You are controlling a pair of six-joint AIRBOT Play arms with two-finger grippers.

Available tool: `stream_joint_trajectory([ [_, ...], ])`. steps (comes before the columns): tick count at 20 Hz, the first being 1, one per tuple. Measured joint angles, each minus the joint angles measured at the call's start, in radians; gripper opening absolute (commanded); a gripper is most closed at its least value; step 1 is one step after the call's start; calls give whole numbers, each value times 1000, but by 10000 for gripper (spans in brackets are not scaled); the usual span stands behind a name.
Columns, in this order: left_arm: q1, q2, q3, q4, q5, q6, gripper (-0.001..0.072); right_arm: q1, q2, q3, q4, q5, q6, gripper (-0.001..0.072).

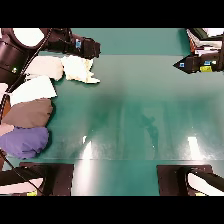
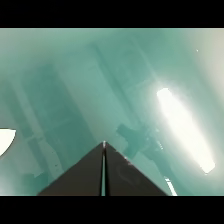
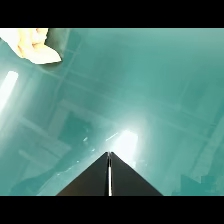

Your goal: Fold the shirts.

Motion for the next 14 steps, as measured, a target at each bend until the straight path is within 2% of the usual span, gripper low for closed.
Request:
stream_joint_trajectory([
  [14, 0, 0, -1, -1, 0, -1, 25, 1, 0, -53, 3, -32, 0, 14],
])
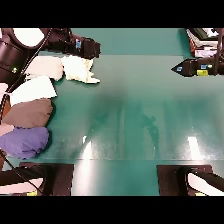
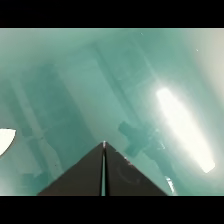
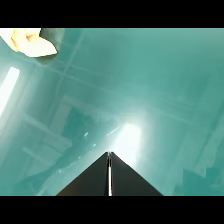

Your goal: Fold the shirts.

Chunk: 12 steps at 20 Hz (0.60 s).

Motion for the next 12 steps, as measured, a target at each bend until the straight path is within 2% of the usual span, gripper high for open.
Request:
stream_joint_trajectory([
  [2, 0, 0, 0, -11, 1, -1, 39, 0, 0, 0, 2, -12, 0, 14],
  [4, 0, 0, -2, -8, 24, 15, 518, 1, 0, -1, 3, -16, 0, 14],
  [7, 16, -18, -3, 118, 55, 6, 524, 2, 0, -1, 4, -16, 0, 14],
  [10, 86, -90, -4, 249, 58, -82, 525, 2, 0, -1, 5, -11, 0, 14],
  [12, 142, -164, -4, 266, 61, -118, 525, 2, 0, -1, 5, -3, 0, 14],
])
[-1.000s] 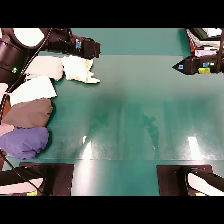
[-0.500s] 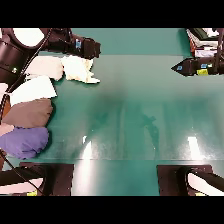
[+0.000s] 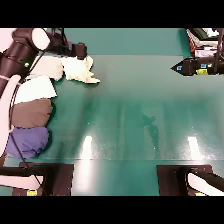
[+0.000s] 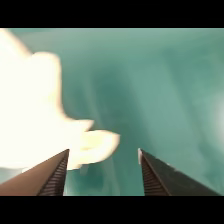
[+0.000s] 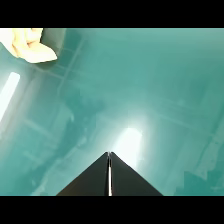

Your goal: Fold the shirts.

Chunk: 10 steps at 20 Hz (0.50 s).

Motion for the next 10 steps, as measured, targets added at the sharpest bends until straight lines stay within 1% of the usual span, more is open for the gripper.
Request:
stream_joint_trajectory([
  [3, 50, -126, 0, -24, 37, -26, 525, 0, 0, 0, 0, 18, 0, 14],
  [7, 74, -262, 0, -53, 101, -40, 522, 0, 0, 0, 0, 44, 0, 14],
  [8, 76, -281, 0, -58, 113, -41, 468, 0, 0, 0, 0, 50, 0, 14],
  [10, 78, -307, 9, -64, 128, -43, 96, 0, 0, 0, 0, 56, 0, 14],
])
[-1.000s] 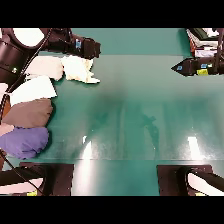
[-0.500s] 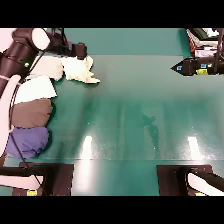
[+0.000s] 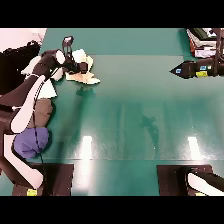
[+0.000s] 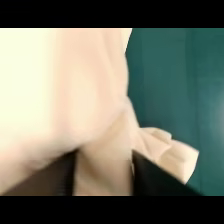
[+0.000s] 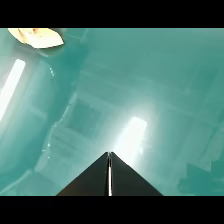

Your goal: Fold the shirts.

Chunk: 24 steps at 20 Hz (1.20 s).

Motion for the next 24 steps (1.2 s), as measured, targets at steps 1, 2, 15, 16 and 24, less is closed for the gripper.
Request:
stream_joint_trajectory([
  [1, 1, -8, 13, -5, -1, 0, 25, 0, 0, 0, 0, 0, 0, 14],
  [2, 2, -13, 30, -6, -5, 1, 25, 0, 0, 0, 0, 0, 0, 14],
  [15, -20, 386, 351, -325, -194, 331, 25, -2, 0, 340, -6, -42, 0, 14],
  [16, -32, 428, 338, -378, -223, 375, 25, -2, 0, 371, -7, -42, 0, 14],
  [24, -116, 562, -22, -505, -458, 516, 337, -2, 0, 499, -8, 20, 0, 14],
])
